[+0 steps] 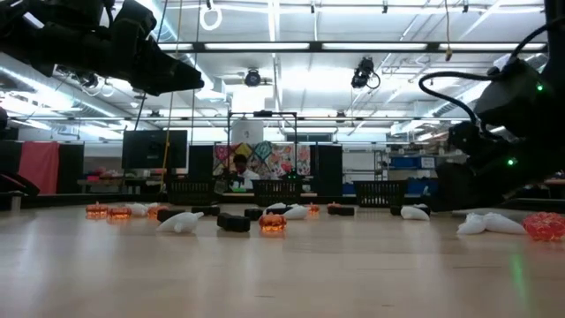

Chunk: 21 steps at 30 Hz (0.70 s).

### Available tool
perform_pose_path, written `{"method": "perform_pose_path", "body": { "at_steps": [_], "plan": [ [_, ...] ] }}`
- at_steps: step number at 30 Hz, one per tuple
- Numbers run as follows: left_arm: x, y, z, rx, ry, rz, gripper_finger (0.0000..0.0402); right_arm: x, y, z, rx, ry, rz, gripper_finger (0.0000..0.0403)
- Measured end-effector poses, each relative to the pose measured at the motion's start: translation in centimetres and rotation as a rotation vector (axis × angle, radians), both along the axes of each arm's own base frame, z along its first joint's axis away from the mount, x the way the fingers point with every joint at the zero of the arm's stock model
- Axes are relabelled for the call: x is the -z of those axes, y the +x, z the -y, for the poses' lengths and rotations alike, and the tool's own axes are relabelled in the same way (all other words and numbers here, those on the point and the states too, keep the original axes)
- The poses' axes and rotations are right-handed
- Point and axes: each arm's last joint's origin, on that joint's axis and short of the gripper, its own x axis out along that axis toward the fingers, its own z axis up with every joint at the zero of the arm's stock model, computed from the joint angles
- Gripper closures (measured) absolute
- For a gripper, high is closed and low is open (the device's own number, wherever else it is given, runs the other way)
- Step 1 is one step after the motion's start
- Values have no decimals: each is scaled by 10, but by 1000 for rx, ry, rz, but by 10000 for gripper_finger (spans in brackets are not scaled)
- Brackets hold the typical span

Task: Sort Halloween decoration
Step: Put the white ghost toy into the right black basket

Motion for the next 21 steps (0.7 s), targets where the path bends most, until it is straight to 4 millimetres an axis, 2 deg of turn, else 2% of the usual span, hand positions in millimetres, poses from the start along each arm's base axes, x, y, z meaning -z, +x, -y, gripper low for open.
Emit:
{"method": "perform_pose_path", "body": {
  "at_steps": [5,9,21],
  "plan": [
    [0,0,0,0,0,0,147,7,-1,-4,-25,-18,-29,122],
    [0,0,0,0,0,-1,147,8,-5,-8,-65,-24,-50,144],
    [0,0,0,2,23,-5,147,8,-7,-14,-134,-10,-53,290]
  ]
}}
